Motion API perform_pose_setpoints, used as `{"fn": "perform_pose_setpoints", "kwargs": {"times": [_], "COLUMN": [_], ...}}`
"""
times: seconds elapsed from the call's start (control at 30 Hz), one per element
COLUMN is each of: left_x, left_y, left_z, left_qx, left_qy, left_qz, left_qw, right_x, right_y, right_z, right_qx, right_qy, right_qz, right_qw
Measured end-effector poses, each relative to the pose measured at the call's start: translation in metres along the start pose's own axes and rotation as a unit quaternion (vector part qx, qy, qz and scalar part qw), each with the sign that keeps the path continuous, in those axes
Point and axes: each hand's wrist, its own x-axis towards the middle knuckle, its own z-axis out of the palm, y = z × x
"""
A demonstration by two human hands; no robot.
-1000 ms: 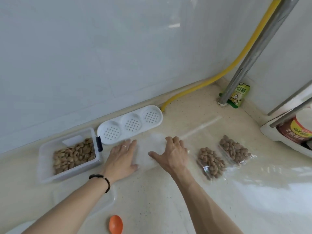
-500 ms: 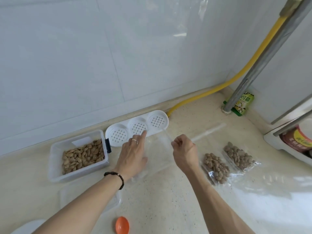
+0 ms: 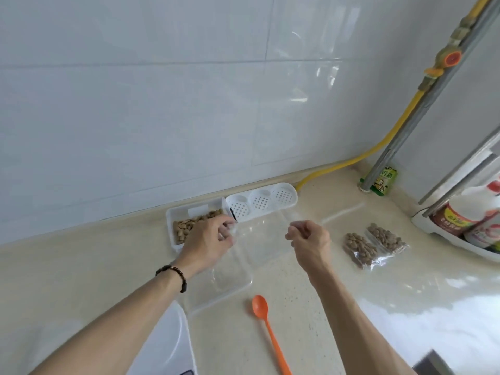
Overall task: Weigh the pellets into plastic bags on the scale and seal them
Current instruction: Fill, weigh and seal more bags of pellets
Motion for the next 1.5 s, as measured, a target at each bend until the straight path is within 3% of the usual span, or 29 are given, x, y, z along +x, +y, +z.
{"fn": "perform_pose_setpoints", "kwargs": {"times": [0.17, 0.37, 0.57, 0.93, 1.03, 1.17, 1.3, 1.5], "left_x": [-0.072, -0.128, -0.127, -0.135, -0.172, -0.235, -0.289, -0.311], "left_y": [-0.068, -0.133, -0.152, -0.166, -0.170, -0.186, -0.205, -0.211], "left_z": [-0.066, -0.106, -0.097, -0.061, -0.052, -0.033, -0.012, 0.001], "left_qx": [0.044, 0.161, 0.223, 0.254, 0.252, 0.256, 0.278, 0.300], "left_qy": [-0.013, -0.040, -0.001, 0.045, 0.052, 0.053, 0.014, -0.008], "left_qz": [-0.027, -0.039, 0.018, 0.071, 0.068, 0.054, 0.024, 0.020], "left_qw": [0.999, 0.985, 0.975, 0.964, 0.964, 0.964, 0.960, 0.954], "right_x": [-0.090, -0.162, -0.192, -0.197, -0.207, -0.230, -0.258, -0.273], "right_y": [0.000, 0.011, 0.034, 0.064, 0.074, 0.102, 0.125, 0.147], "right_z": [0.053, 0.107, 0.131, 0.133, 0.124, 0.117, 0.112, 0.102], "right_qx": [-0.013, -0.082, -0.071, -0.215, -0.227, -0.283, -0.354, -0.416], "right_qy": [-0.111, -0.244, -0.228, -0.154, -0.134, -0.133, -0.170, -0.238], "right_qz": [0.034, 0.105, 0.160, 0.152, 0.121, 0.001, -0.135, -0.228], "right_qw": [0.993, 0.960, 0.958, 0.952, 0.957, 0.950, 0.909, 0.848]}}
